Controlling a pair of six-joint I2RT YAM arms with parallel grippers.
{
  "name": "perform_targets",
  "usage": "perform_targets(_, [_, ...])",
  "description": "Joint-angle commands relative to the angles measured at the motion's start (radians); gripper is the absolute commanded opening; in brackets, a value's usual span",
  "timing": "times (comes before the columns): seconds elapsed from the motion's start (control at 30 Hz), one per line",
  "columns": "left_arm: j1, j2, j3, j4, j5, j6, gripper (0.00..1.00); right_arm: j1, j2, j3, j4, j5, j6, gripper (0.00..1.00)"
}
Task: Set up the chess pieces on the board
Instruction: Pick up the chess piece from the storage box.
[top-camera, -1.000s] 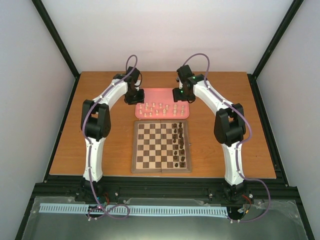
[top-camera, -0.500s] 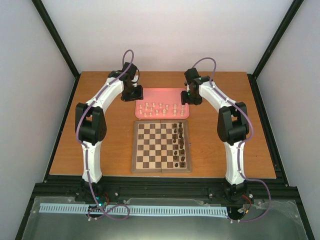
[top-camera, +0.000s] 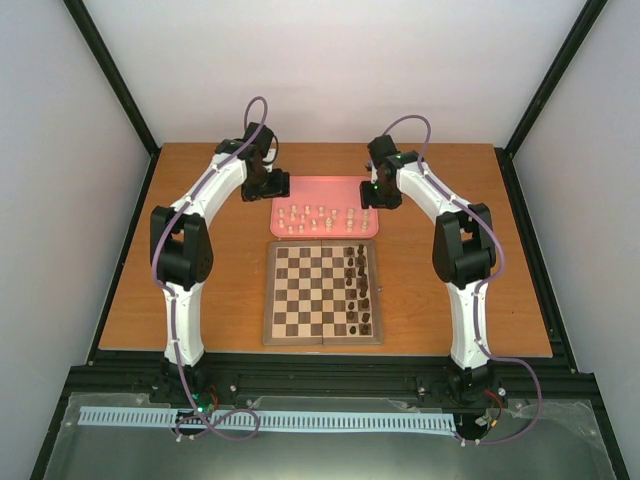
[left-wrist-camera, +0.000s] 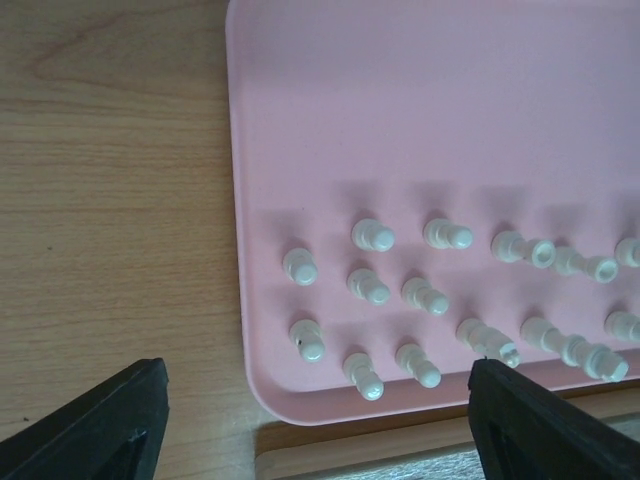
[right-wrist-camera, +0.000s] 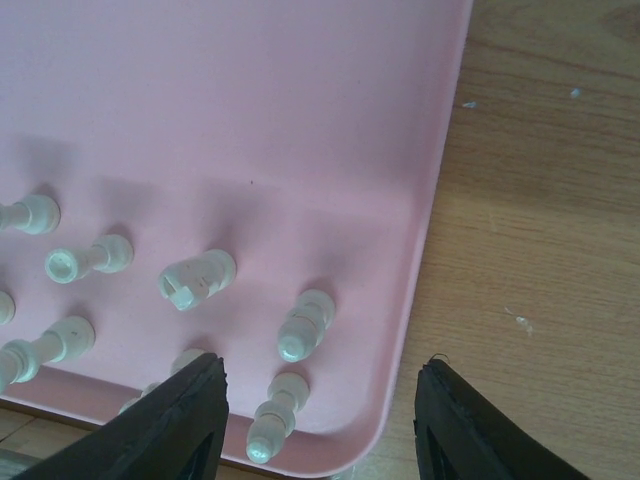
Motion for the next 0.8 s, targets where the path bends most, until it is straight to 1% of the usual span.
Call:
perform_targets(0.0, [-0.003, -0.025, 0.063, -0.023, -0.017, 0.013, 0.86, 0.006, 0.026, 0.010, -0.020, -0.027, 0.000, 0.52])
perform_targets(0.03, [-0.003, -0.023, 0.066, -0.023, -0.019, 0.014, 0.87, 0.007, 0.031, 0.014, -0.021, -0.029, -0.002, 0.52])
perform_targets(0.1, [-0.003, -0.023, 0.073, -0.029, -0.024, 0.015, 0.93, 0.006, 0.040, 0.030, -0.028, -0.034, -0.006, 0.52])
perform_targets(0.27, [-0.003, -0.026, 0.076, -0.030, -0.031, 0.018, 1.00, 0.012, 0.071, 0.087, -0.054, -0.027, -0.018, 0.52])
perform_targets(0.77, [0.005, -0.033, 0.082, -0.041, -0.058, 0.034, 1.00, 0.018, 0.133, 0.113, -0.063, -0.048, 0.000, 0.47])
